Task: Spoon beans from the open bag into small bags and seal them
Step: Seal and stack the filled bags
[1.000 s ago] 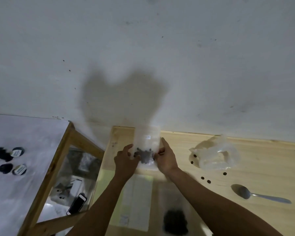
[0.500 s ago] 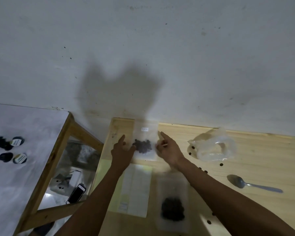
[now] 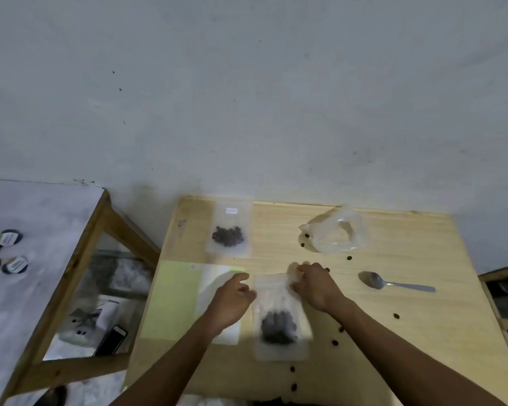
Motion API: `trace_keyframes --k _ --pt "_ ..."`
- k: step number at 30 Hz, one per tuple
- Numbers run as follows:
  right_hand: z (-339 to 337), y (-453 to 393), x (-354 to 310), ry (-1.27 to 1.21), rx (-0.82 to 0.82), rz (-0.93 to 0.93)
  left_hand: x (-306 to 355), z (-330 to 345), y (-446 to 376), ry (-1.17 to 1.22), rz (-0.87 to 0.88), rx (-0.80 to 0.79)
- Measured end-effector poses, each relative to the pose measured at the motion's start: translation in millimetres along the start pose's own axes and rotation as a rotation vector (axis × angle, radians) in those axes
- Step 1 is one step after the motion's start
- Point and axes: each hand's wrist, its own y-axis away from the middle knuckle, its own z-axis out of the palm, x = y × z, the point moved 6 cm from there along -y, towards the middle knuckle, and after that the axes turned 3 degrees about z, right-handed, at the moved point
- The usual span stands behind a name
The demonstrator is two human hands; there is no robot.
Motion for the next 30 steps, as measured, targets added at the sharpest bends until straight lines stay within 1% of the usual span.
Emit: trace_keyframes --k 4,6,8,10,12,14,18,20,24,25,27,28,30 --pt "4 11 -4 -0.067 0.102 0.001 9 14 11 0.005 -0.006 -0.038" --pt "4 16 -2 -0.128 0.155 0.005 13 16 17 0.035 -0.007 -0.029" --pt "1 20 -1 -0.234 0.161 0.024 14 15 22 0.063 0.008 0.009" --pt "0 22 -2 -0.44 0.083 0.048 15 11 28 0.088 0.028 0.041" --pt "-1 27 -8 -0.595 -0.028 0.037 14 7 33 0.127 0.031 0.064" --pt "-2 29 -17 -0.656 -0.104 0.01 11 2 37 0.208 0.027 0.062" --pt "-2 29 -47 -0.844 -0.198 0.003 6 -9 51 0.368 0.051 0.006" --pt "3 26 -63 -0.896 -0.217 0.001 6 -22 60 0.396 0.08 0.055" --pt "12 19 -92 -1.059 -0.183 0.012 -2 -64 81 0.384 0.112 0.297" --pt "17 19 -99 -1.064 -0.183 0.026 -7 -75 86 0.403 0.117 0.344" --pt "31 19 -112 -0.958 -0.186 0.006 -16 -96 96 0.444 0.117 0.411" --pt "40 19 -118 -0.865 -0.187 -0.036 -22 -106 100 0.453 0.111 0.448" --pt "63 16 -128 -0.563 -0.183 -0.18 -32 -127 112 0.487 0.096 0.536"
